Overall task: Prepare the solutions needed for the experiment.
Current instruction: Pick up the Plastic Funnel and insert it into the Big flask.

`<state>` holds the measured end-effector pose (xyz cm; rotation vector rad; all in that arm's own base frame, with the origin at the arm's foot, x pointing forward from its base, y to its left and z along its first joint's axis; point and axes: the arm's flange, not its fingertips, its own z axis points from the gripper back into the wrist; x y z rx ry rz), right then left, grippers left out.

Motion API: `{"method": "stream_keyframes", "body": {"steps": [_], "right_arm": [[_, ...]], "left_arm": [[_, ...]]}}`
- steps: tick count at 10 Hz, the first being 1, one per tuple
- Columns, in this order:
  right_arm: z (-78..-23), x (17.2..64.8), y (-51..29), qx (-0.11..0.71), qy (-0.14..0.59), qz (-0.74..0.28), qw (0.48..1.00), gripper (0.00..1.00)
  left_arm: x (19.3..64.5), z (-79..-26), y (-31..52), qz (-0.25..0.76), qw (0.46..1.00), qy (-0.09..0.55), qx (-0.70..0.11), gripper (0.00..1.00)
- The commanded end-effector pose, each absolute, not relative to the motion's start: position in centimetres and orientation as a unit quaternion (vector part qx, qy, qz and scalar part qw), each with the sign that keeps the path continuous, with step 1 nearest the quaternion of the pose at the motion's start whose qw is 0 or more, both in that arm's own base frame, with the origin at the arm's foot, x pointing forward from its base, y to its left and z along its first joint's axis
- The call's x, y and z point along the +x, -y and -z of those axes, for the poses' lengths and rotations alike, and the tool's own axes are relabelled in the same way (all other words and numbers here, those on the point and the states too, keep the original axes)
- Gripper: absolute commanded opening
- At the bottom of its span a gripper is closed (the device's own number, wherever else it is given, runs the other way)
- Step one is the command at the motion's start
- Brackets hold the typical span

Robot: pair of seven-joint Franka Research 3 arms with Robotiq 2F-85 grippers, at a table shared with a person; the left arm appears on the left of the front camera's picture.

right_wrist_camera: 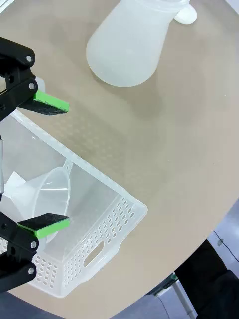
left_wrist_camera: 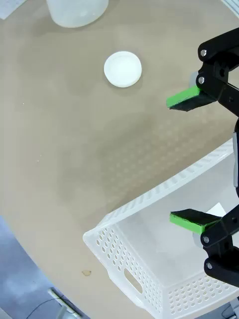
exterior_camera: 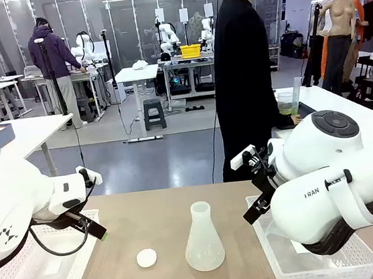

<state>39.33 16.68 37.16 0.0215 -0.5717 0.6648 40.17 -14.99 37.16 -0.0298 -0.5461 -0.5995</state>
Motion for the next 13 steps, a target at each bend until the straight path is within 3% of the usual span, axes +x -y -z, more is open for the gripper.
{"method": "stream_keyframes", "body": {"steps": [1, 13], "right_arm": [[-37.16, 39.33, -16.68, 0.01, 0.277, -0.322, 0.905, 1.0], [-37.16, 39.33, -16.68, 0.01, 0.277, -0.322, 0.905, 1.0]], "left_arm": [[40.16, -37.17, 15.02, 0.292, 0.919, 0.266, -0.014, 1.0], [40.16, -37.17, 15.02, 0.292, 0.919, 0.266, -0.014, 1.0]]}}
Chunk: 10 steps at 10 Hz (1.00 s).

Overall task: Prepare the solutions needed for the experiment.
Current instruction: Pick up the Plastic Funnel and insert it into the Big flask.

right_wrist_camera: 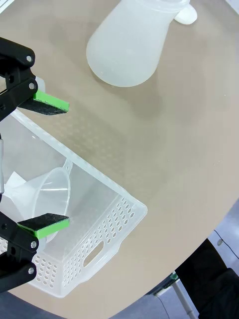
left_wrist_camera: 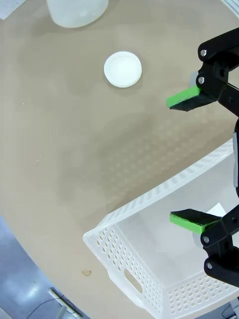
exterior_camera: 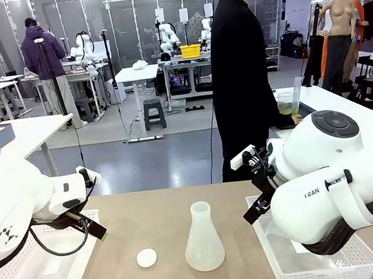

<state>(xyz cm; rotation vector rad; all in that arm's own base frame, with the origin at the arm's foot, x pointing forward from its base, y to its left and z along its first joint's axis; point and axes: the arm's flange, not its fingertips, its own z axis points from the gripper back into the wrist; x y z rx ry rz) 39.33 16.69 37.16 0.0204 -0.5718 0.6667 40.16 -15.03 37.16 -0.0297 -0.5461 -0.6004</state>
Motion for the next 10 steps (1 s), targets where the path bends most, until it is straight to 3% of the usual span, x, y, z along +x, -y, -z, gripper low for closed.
{"method": "stream_keyframes", "body": {"steps": [1, 8, 10], "right_arm": [[-37.2, 39.3, -16.7, 0.01, 0.277, -0.322, 0.905, 1.0], [-37.2, 39.3, -16.7, 0.01, 0.277, -0.323, 0.905, 1.0], [-40.1, 38.6, -15.8, 0.04, 0.301, -0.257, 0.918, 1.0]], "left_arm": [[40.2, -37.2, 15.0, 0.292, 0.919, 0.266, -0.014, 1.0], [39.9, -38.1, 15.1, 0.294, 0.915, 0.274, -0.028, 1.0], [38.8, -40.4, 14.9, 0.301, 0.906, 0.293, -0.057, 1.0]]}}
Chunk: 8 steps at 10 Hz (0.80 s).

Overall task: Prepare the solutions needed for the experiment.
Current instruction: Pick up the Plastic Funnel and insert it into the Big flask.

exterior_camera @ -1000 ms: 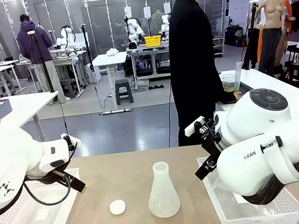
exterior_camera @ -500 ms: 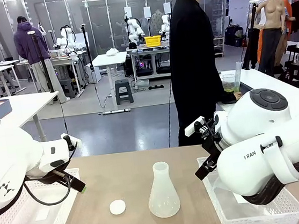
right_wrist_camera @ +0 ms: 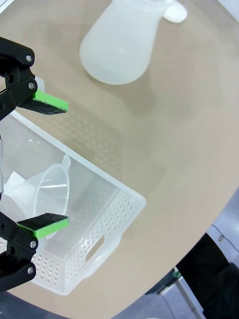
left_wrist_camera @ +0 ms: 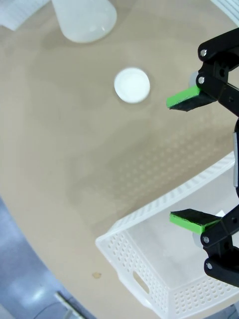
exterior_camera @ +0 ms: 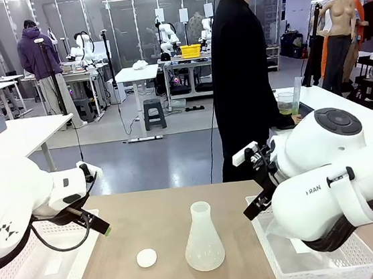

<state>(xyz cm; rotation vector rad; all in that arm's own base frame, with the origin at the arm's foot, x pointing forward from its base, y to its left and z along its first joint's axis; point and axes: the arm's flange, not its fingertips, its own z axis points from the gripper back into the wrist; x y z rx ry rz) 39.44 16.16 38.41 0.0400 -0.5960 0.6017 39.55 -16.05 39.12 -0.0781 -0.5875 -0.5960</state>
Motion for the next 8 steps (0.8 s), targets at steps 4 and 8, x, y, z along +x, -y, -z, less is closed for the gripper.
{"method": "stream_keyframes", "body": {"steps": [4, 8], "right_arm": [[-44.2, 35.4, -16.6, 0.044, 0.337, -0.237, 0.91, 1.0], [-46.4, 36.6, -17.3, 0.04, 0.354, -0.248, 0.901, 1.0]], "left_arm": [[36.0, -43.4, 15.2, 0.317, 0.894, 0.313, -0.046, 1.0], [37.6, -44.7, 16.5, 0.311, 0.893, 0.322, -0.046, 1.0]]}}
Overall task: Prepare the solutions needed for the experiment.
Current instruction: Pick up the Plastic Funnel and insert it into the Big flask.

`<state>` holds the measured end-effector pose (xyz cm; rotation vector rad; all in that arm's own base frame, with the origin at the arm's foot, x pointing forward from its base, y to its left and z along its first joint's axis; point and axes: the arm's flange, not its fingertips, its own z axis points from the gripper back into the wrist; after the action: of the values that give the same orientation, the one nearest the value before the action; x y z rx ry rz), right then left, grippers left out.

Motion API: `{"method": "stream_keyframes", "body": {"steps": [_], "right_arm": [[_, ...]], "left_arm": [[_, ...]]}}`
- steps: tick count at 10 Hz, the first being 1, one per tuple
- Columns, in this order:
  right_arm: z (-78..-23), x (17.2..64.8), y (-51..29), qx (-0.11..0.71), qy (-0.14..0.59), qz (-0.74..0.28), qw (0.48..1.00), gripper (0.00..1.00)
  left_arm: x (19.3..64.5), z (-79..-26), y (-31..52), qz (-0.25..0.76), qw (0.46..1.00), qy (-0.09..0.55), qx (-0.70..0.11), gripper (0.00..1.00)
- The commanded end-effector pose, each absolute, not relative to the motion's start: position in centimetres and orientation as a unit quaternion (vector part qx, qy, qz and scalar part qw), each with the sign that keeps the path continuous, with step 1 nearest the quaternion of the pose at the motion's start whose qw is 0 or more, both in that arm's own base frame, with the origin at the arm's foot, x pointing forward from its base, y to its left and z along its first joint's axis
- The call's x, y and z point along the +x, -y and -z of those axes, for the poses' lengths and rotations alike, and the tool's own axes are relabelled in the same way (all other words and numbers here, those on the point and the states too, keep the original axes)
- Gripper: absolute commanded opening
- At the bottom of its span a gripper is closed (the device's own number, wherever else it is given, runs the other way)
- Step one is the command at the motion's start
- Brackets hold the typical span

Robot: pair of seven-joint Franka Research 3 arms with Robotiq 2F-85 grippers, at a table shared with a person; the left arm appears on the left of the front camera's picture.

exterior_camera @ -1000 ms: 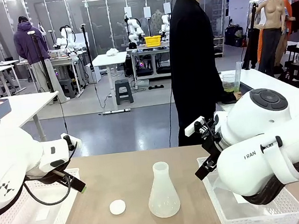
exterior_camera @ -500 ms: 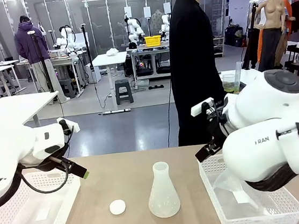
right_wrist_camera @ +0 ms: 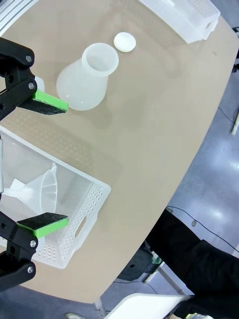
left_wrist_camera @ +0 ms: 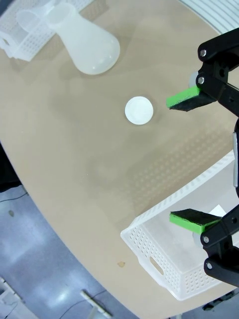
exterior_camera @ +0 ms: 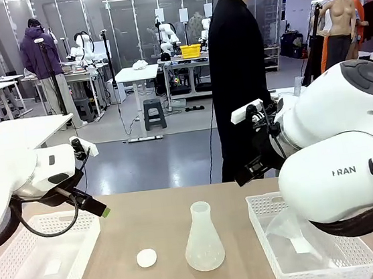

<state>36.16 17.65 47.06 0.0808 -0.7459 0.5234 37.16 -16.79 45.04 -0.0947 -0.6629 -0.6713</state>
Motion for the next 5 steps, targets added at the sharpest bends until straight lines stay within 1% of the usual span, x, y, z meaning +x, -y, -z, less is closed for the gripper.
{"method": "stream_keyframes", "body": {"steps": [1, 3, 4, 5], "right_arm": [[-46.4, 36.6, -17.3, 0.04, 0.354, -0.248, 0.901, 1.0], [-46.9, 36.2, -17.5, 0.039, 0.358, -0.251, 0.898, 1.0], [-46.3, 38.2, -16.6, 0.131, 0.342, -0.198, 0.909, 1.0], [-45.9, 39.4, -15.4, 0.195, 0.34, -0.156, 0.907, 1.0]], "left_arm": [[37.6, -44.7, 16.5, 0.311, 0.893, 0.322, -0.046, 1.0], [37.2, -44.9, 16.7, 0.321, 0.891, 0.318, -0.046, 1.0], [39.3, -44.1, 16.1, 0.304, 0.897, 0.291, -0.131, 1.0], [41.3, -43.6, 15.0, 0.274, 0.897, 0.283, -0.202, 1.0]]}}
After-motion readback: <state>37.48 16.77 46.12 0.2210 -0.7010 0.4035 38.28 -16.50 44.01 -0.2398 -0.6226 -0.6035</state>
